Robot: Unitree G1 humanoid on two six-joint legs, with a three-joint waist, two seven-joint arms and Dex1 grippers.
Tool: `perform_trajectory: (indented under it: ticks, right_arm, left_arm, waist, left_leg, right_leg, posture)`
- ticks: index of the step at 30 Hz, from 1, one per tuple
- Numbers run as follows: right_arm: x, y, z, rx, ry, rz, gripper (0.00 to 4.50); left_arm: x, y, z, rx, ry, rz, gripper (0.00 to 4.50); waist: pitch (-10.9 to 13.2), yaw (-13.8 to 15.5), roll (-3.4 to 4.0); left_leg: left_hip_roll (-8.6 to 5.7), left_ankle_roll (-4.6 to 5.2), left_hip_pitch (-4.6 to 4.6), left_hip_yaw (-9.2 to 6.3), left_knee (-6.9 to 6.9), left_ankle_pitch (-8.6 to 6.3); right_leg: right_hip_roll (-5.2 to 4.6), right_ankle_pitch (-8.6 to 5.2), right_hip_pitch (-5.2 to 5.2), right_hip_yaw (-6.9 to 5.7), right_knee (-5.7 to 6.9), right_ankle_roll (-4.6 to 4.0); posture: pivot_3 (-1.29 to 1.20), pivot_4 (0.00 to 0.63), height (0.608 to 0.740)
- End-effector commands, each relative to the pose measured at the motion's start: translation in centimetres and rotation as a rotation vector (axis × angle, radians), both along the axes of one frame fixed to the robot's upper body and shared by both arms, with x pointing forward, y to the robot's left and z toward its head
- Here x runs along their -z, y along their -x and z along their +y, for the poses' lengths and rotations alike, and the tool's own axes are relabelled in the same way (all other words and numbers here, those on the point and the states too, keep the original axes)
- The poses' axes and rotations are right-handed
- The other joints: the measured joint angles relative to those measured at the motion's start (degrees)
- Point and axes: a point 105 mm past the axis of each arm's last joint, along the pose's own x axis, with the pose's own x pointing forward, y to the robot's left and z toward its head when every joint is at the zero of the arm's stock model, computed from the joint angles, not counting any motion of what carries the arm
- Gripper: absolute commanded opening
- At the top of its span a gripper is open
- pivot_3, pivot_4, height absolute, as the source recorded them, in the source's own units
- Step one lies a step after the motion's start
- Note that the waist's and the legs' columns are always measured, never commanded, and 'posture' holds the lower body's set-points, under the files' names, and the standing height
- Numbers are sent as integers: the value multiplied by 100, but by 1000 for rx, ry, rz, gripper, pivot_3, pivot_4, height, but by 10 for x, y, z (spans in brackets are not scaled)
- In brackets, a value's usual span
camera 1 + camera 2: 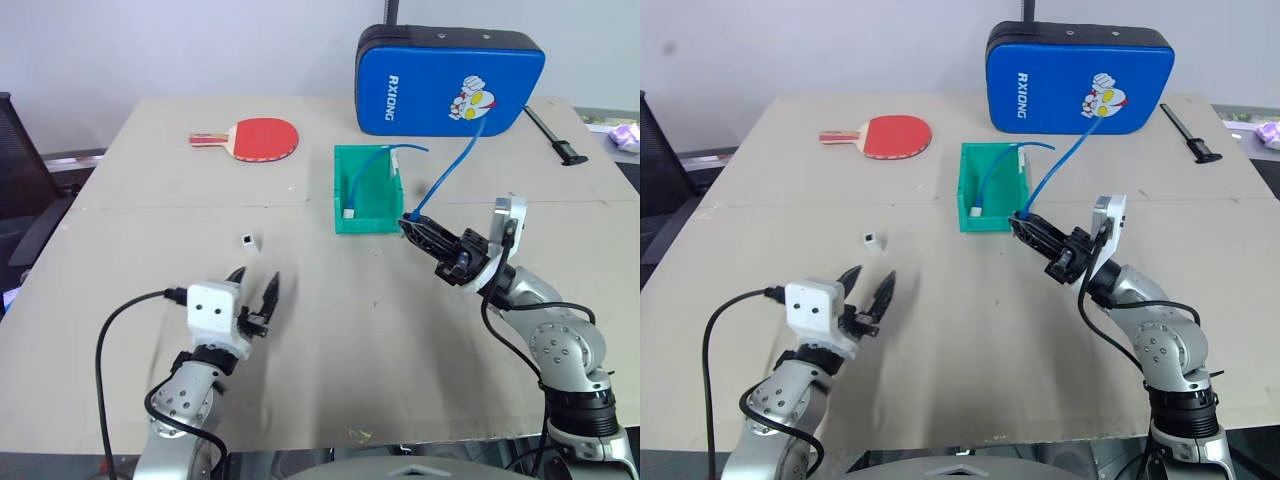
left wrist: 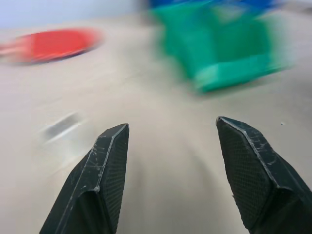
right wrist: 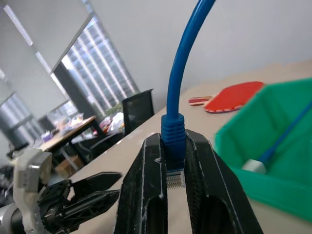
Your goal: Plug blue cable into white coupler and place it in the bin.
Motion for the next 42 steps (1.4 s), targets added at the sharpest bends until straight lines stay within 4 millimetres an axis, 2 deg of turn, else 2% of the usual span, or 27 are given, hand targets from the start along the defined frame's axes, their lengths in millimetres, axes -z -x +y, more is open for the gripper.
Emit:
perform_trajectory:
  ticks: [1,6,10,14,18,22,23,24,27,28,29,31,34,35,39,42]
  right_arm:
    - [-4,2,3,-17,30,-76,0]
    - [-4,2,8,-23,30,-85,0]
    - [-5,1,8,-18,24,-84,0]
    - [-5,0,9,-11,18,-80,0]
    - [-4,0,11,-8,19,-78,0]
    - [-4,0,11,-4,20,-78,0]
    - [-4,0,11,-2,22,-79,0]
    - [-4,0,10,2,24,-80,0]
    - [-4,-1,10,7,34,-85,0]
    - [-4,-1,11,7,35,-85,0]
    - [-4,-1,11,9,38,-87,0]
    - [-5,-2,14,13,48,-97,0]
    - [-6,-5,24,30,88,-135,0]
    - [-6,-6,26,36,100,-144,0]
    - [-7,-20,49,114,218,-264,0]
    - [-21,-36,58,209,211,-351,0]
  left_arm:
    - [2,-16,21,-143,-61,-25,2895]
    - [15,-44,34,-217,-21,-2,2895]
    - [26,-66,30,-199,11,31,2895]
    - [25,-78,37,-210,-11,23,2895]
    - [24,-92,30,-160,-8,17,2895]
    - [24,-95,28,-145,8,9,2895]
    - [25,-95,27,-139,19,11,2391]
    - [26,-94,25,-131,18,13,2072]
    - [28,-92,19,-108,3,24,578]
    - [28,-92,18,-95,-1,25,326]
    - [27,-94,14,-74,-3,24,365]
    - [24,-97,2,3,5,18,365]
    - [13,-100,-30,183,-7,-19,365]
    - [11,-101,-36,212,-11,-28,365]
    - [-23,-97,-87,440,3,-163,365]
    - [-43,-97,-113,515,-31,-242,365]
  waist:
    - [-1,12,-1]
    - [-4,-53,-4]
    - [-4,-58,-4]
    - [-5,-38,-2]
    - [-5,-42,-2]
    - [-6,-41,-1]
    - [-6,-41,-1]
    - [-6,-40,-1]
    - [-7,-40,0]
    - [-7,-40,1]
    - [-7,-39,1]
    - [-7,-36,1]
    - [-7,-38,1]
    - [-7,-43,1]
    - [-7,-56,1]
    - [-7,-59,1]
  left_leg:
    - [0,0,2,-3,3,0]
    - [2,1,3,-2,15,1]
    - [3,-1,-1,1,14,0]
    - [4,-1,-5,-11,10,0]
    - [1,-1,-1,-8,10,0]
    - [2,-2,4,-8,11,1]
    - [2,-2,4,-8,11,1]
    - [2,-2,4,-8,11,1]
    - [2,-2,3,-8,11,1]
    - [2,-2,3,-8,11,1]
    - [1,-2,2,-7,11,1]
    - [0,-2,2,-7,11,1]
    - [-2,-2,1,-7,11,1]
    - [-2,-2,1,-5,11,1]
    - [-3,-4,-1,-4,12,2]
    - [-6,-8,-2,-4,12,4]
  right_leg:
    - [2,0,2,-2,0,-1]
    - [15,4,3,-2,9,-1]
    - [17,17,1,-4,8,23]
    - [12,17,1,-17,8,22]
    - [10,17,3,-14,9,22]
    - [10,18,4,-12,15,21]
    - [10,18,4,-12,15,21]
    - [10,18,4,-12,15,21]
    - [8,18,4,-13,15,21]
    - [7,18,4,-13,15,21]
    - [6,18,4,-13,15,21]
    - [5,18,4,-13,15,21]
    - [5,18,4,-13,15,21]
    - [5,18,3,-13,15,21]
    - [11,18,1,-12,14,21]
    - [18,18,-2,-12,14,21]
  posture:
    - [0,150,728]
    - [0,150,728]
    - [0,150,728]
    - [0,150,728]
    - [0,150,728]
    - [0,150,728]
    - [0,150,728]
    - [0,150,728]
    - [0,150,728]
    - [0,150,728]
    - [0,150,728]
    - [0,150,728]
    - [0,150,728]
    - [0,150,728]
    - [0,150,728]
    - [0,150,728]
